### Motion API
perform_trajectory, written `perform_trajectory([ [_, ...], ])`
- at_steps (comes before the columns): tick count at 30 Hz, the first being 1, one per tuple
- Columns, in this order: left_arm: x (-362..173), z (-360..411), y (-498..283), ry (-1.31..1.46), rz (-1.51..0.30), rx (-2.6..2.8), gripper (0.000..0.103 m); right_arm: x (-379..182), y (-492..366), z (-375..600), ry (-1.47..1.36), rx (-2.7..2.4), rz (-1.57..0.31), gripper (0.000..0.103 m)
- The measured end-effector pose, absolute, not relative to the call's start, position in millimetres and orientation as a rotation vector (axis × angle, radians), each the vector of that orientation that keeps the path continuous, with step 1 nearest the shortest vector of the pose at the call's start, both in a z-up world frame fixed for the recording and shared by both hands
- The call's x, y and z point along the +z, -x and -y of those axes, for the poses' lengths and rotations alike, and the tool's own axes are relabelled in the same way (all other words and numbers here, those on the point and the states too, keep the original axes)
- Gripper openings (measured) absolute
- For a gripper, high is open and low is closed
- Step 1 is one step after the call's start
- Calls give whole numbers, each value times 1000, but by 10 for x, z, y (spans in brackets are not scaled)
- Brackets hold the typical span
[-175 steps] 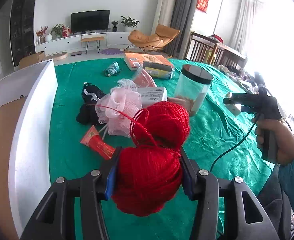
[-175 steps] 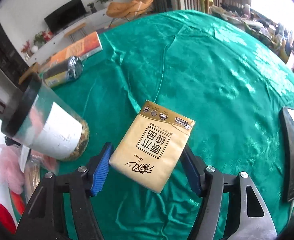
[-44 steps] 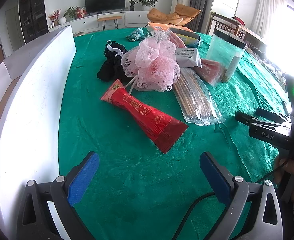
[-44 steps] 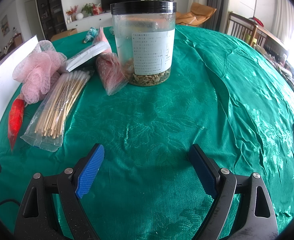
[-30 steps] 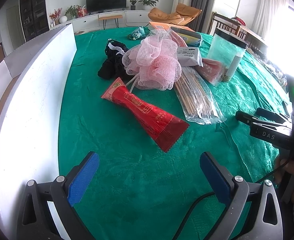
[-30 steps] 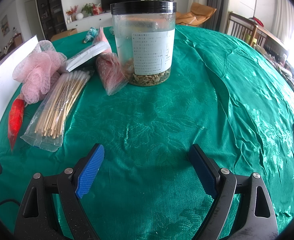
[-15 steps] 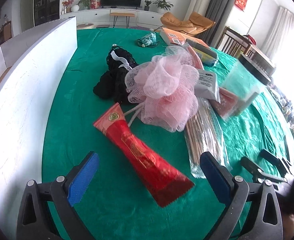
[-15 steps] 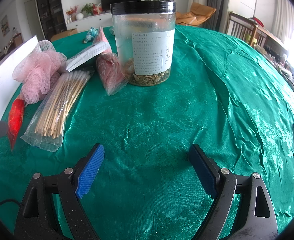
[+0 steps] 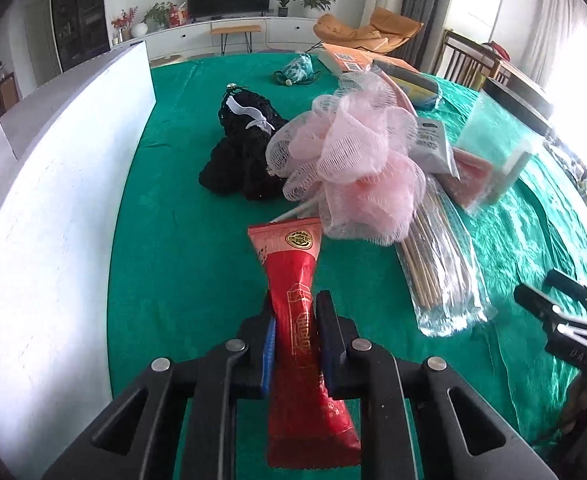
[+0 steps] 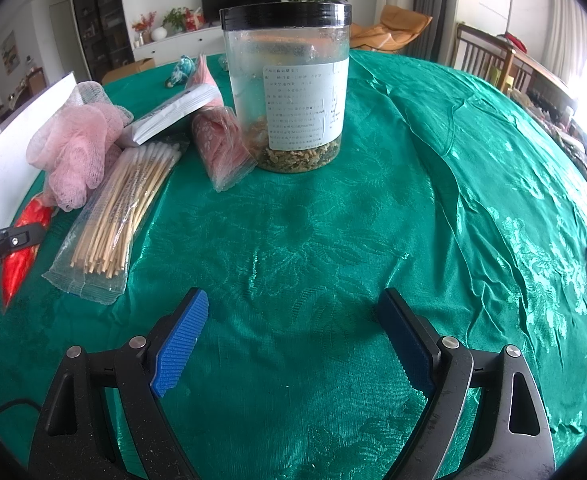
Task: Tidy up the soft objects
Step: 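Grasp the red tube packet with the left tool while the right tool grasps the cotton swab pack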
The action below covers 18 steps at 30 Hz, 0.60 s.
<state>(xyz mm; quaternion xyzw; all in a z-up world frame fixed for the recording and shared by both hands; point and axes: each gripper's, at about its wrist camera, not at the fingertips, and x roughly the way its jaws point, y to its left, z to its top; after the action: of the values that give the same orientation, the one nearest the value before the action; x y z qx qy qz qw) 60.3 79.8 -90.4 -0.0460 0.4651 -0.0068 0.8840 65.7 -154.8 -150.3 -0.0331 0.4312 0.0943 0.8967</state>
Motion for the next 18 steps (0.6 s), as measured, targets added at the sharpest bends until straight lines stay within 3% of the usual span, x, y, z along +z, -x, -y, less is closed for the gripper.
perform_trajectory([
  [6, -953, -741, -415, 49, -973, -13, 18, -1114, -670, 1316, -63, 421, -802, 89],
  [13, -965, -790, -349, 55, -982, 12, 24, -1415, -1188, 389, 79, 515, -1010, 87],
  [14, -986, -809, -353, 62, -990, 18, 27, -1407, -1167, 312, 135, 503, -982, 82],
  [15, -982, -815, -346, 67, -981, 13, 29, -1418, -1145, 260, 175, 500, -985, 66],
  [17, -981, -796, -354, 81, -982, -10, 54, -1387, -1062, 266, 221, 485, -961, 47],
  [18, -979, -779, -350, 83, -982, -17, 62, -1373, -1027, 320, 213, 485, -971, 44],
])
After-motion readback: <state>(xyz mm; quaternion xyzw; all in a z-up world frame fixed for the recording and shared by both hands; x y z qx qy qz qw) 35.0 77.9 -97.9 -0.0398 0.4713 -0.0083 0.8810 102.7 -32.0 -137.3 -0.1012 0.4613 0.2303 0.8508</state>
